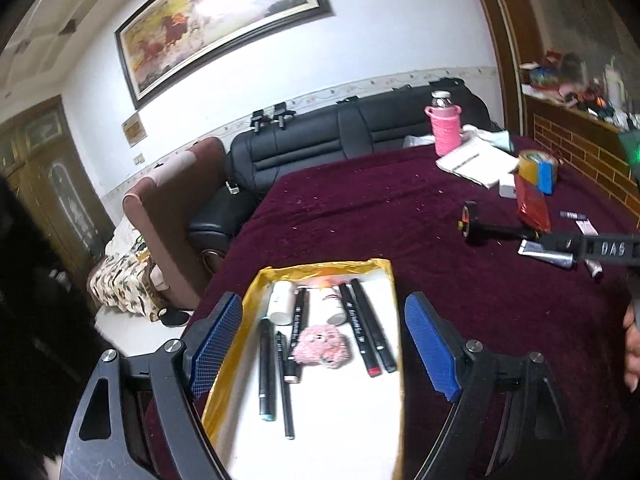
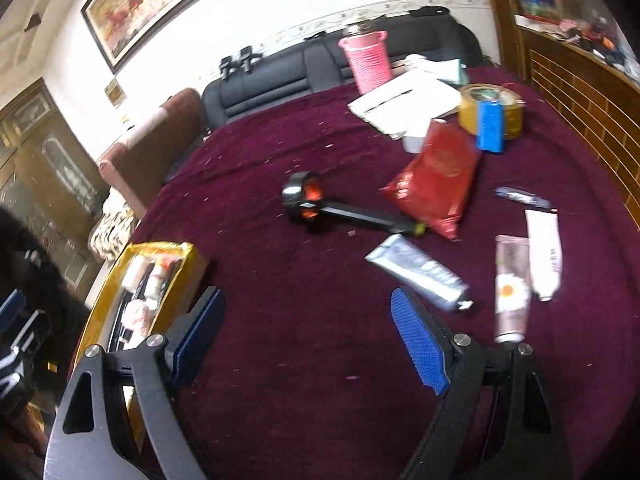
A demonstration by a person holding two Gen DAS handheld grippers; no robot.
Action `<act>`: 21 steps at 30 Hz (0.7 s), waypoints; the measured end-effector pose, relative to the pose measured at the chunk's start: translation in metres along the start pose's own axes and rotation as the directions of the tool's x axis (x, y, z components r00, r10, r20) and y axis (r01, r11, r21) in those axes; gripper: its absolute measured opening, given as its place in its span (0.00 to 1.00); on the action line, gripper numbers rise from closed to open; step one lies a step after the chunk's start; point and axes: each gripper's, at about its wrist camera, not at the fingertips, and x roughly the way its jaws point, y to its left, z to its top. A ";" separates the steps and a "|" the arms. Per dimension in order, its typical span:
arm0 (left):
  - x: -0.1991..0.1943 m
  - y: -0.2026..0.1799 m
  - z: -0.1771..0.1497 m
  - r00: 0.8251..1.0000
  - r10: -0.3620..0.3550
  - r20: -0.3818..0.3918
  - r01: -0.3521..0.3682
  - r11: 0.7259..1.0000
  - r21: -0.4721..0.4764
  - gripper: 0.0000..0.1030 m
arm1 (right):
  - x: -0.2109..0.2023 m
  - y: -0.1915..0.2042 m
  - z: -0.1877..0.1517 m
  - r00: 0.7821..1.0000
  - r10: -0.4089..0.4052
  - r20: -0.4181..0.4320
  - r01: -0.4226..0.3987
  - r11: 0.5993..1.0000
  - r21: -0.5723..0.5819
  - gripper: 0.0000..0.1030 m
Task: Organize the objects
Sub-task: 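Withdraw both grippers from the box toward the table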
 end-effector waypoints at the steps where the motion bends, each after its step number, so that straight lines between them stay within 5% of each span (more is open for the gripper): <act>1: 0.001 -0.008 0.002 1.000 -0.001 -0.007 0.001 1.000 0.014 0.77 | -0.002 -0.006 0.001 1.000 -0.002 0.002 0.002 1.000 0.009 0.83; 15: 0.016 -0.068 0.015 0.997 -0.033 -0.065 0.040 0.993 0.115 0.77 | -0.006 -0.075 0.016 1.000 -0.024 0.004 0.023 0.995 0.095 0.83; 21: 0.032 -0.078 0.014 0.984 -0.120 -0.130 0.132 0.987 0.087 0.77 | -0.001 -0.099 0.033 1.000 0.018 0.000 -0.017 0.986 0.164 0.83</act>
